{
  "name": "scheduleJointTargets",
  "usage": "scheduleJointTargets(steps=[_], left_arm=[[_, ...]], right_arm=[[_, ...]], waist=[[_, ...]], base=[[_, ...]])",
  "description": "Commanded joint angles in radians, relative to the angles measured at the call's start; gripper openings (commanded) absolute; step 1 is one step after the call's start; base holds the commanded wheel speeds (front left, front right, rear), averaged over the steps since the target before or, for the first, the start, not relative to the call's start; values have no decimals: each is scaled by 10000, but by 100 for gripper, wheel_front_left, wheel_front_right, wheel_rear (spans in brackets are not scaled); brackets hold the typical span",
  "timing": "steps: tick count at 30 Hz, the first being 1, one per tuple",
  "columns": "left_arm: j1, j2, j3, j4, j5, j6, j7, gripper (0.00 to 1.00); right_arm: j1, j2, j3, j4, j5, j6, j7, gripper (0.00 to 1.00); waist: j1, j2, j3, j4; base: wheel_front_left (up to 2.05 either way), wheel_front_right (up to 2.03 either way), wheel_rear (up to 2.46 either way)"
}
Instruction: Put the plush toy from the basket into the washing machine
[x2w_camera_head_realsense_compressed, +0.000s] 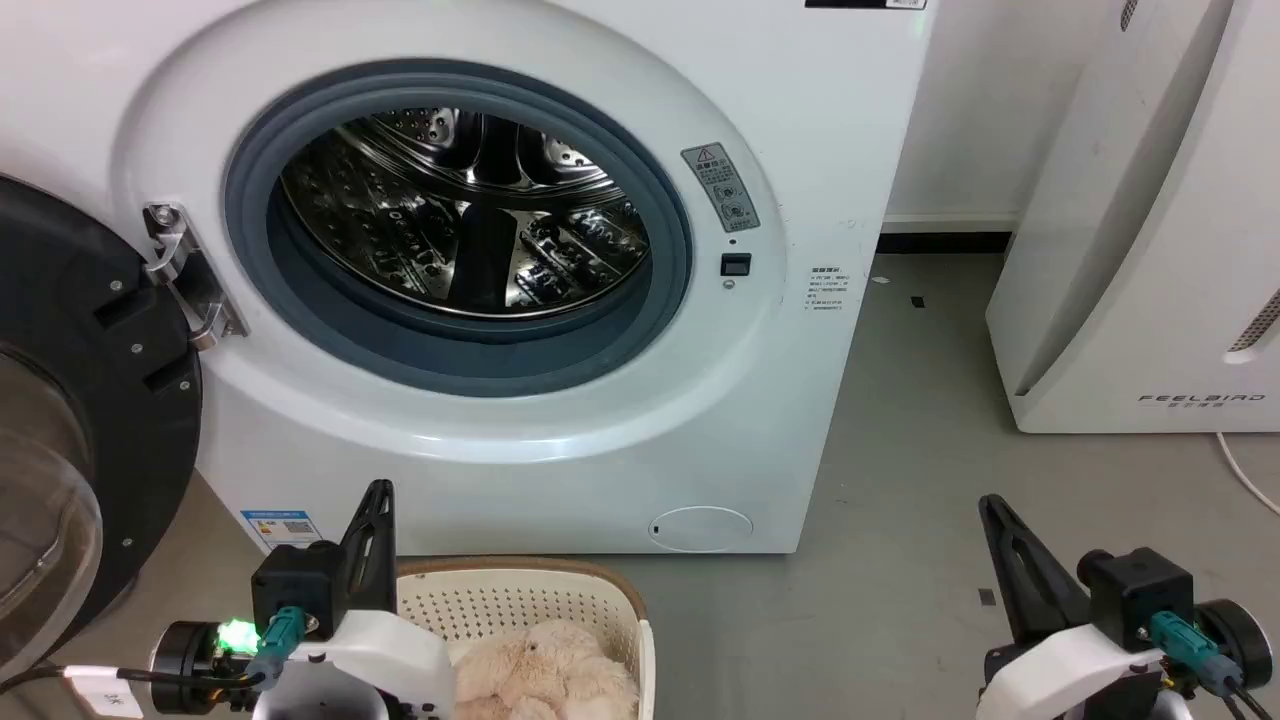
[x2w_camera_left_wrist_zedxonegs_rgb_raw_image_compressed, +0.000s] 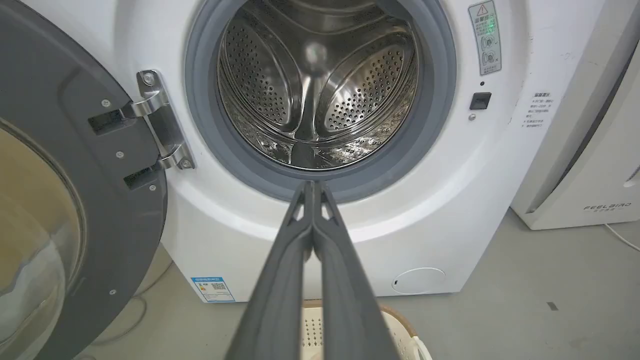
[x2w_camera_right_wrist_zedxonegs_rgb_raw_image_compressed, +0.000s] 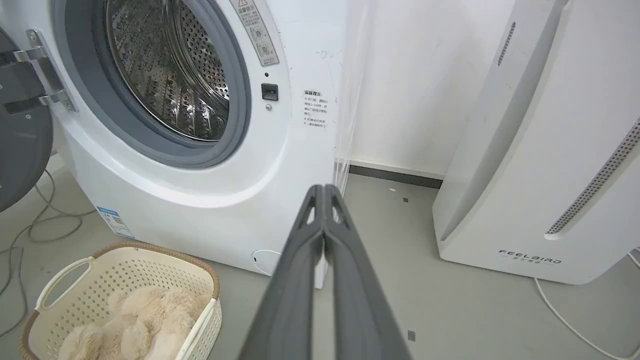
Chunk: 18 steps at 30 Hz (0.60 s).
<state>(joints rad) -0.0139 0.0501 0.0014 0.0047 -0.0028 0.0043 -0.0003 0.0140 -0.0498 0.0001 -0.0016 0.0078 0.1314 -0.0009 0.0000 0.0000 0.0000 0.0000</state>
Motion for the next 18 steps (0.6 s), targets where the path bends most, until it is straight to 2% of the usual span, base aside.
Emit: scheduleJointTargets(steps=[1, 18], left_arm=[[139, 1, -14, -47, 28, -43, 3, 0], [139, 1, -14, -47, 28, -43, 3, 0]], right_arm=[[-140, -4, -1, 16, -78, -7, 9, 0], [-140, -4, -1, 16, -78, -7, 9, 0]], waist=[[0, 0, 0, 0], [0, 0, 0, 0]], base=[[0, 0, 0], [0, 0, 0]])
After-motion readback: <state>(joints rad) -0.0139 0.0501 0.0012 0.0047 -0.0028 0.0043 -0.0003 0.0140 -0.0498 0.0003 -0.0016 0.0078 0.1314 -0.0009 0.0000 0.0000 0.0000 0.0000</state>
